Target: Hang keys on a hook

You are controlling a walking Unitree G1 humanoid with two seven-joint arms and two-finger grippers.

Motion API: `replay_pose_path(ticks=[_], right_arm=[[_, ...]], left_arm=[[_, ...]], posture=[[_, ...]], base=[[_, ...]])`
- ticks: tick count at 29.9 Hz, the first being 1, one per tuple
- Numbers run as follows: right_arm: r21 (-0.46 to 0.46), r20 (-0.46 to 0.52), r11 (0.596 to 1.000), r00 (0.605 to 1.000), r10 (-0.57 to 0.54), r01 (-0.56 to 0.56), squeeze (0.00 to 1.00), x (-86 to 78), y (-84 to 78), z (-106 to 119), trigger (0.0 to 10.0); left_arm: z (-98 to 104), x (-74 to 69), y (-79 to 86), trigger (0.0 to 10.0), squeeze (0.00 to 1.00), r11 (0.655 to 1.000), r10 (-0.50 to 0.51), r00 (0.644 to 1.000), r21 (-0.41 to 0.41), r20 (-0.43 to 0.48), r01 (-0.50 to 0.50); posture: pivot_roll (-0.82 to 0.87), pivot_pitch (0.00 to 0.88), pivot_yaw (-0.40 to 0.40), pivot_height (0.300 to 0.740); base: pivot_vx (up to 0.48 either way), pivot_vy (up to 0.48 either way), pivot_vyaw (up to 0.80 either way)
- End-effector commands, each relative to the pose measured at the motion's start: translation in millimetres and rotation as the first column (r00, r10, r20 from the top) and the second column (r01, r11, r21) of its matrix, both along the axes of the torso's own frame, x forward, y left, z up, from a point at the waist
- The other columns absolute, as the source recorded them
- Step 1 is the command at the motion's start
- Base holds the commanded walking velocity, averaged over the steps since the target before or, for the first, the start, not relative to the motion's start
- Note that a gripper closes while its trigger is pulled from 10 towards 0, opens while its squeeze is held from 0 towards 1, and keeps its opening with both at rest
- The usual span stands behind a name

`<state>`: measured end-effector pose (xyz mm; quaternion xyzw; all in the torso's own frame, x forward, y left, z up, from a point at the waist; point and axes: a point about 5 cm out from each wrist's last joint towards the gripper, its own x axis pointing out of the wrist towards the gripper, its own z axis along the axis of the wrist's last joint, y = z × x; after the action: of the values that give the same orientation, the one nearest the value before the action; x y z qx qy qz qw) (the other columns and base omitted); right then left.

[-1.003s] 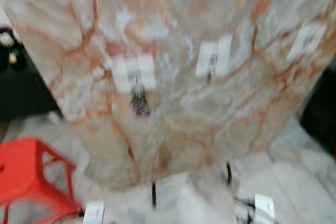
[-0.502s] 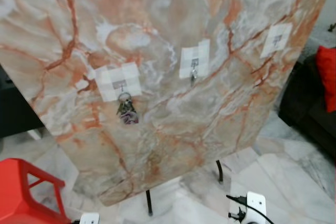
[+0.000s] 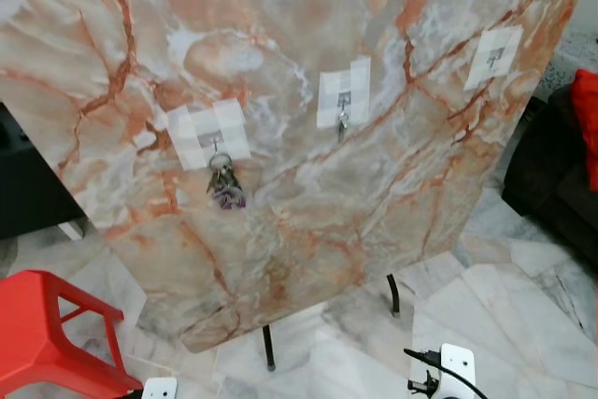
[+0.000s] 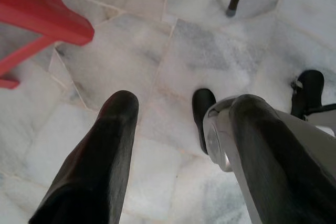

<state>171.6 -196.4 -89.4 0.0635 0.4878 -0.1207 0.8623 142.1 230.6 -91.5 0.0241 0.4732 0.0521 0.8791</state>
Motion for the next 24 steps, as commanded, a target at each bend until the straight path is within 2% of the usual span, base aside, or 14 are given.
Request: replay_pose_path(ticks=[1, 24], right_arm=[[0.002, 0.003, 1.000, 1.000, -0.004, 0.004, 0.00, -0.9, -0.2, -0.3, 10.0], [0.010, 0.023, 1.000, 1.000, 0.002, -0.002, 0.00, 5.5, 1.7, 2.3, 10.0]], left_arm=[[-1.4, -4.3, 1.6, 10.0, 0.00, 1.000, 0.006, 1.000, -0.002, -0.018, -0.006], [-1.3, -3.9, 1.6, 10.0, 0.00, 1.000, 0.008, 1.000, -0.003, -0.016, -0.008]], posture=[[-0.05, 0.017, -0.003, 0.740], [-0.04, 0.022, -0.003, 0.740]], base=[[-0.259, 0.000, 0.00], [-0.262, 0.000, 0.00]])
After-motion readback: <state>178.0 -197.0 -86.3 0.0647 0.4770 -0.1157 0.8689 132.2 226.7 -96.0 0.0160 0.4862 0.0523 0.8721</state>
